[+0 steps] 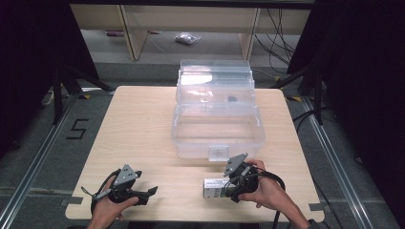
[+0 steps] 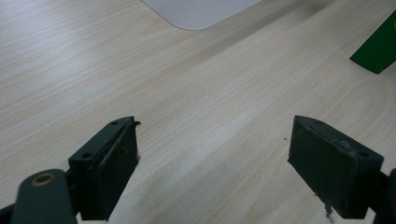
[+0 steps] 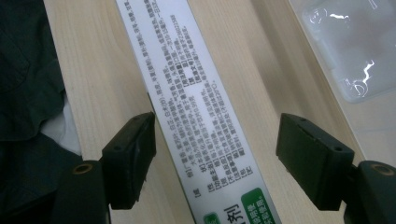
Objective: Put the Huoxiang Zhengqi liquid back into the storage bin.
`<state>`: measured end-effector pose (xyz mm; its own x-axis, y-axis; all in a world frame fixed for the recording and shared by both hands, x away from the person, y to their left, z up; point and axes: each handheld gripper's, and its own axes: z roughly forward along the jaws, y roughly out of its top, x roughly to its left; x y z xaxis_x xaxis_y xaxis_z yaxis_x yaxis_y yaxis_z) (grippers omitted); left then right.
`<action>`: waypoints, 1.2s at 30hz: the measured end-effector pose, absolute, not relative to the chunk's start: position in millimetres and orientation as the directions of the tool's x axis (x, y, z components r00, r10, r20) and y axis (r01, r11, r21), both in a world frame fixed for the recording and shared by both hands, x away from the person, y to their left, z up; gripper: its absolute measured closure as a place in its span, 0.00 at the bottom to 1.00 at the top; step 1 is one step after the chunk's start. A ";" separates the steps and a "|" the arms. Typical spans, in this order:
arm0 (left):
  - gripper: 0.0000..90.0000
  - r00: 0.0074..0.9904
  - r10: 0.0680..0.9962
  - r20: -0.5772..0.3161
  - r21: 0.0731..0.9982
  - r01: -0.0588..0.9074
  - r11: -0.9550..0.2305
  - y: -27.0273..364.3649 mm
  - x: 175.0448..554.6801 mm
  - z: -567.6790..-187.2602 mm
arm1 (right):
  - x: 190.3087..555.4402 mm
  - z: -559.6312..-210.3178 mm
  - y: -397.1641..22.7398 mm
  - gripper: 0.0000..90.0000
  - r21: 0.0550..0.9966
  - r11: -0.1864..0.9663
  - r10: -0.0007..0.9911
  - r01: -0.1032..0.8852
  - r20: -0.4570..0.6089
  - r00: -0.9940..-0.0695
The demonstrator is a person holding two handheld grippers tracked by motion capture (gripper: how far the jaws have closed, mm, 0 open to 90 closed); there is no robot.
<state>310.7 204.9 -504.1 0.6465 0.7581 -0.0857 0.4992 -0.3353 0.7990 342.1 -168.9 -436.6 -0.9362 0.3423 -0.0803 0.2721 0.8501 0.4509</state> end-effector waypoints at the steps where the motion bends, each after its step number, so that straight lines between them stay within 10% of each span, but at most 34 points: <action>1: 0.17 0.646 0.758 -0.086 0.799 0.499 -0.335 204.9 310.7 -504.1 | 342.1 -436.6 -168.9 0.33 0.451 0.850 0.342 0.272 -0.080 -0.936; 36: 0.17 0.643 0.761 -0.082 0.799 0.499 -0.335 205.6 310.4 -503.7 | 343.7 -439.4 -159.9 0.72 0.350 0.922 0.191 0.165 -0.039 -0.981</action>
<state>310.4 205.6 -503.7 0.6434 0.7611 -0.0823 0.4986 -0.3351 0.7994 343.7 -159.9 -439.4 -0.9809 0.1905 -0.0390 0.1652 0.9221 0.3500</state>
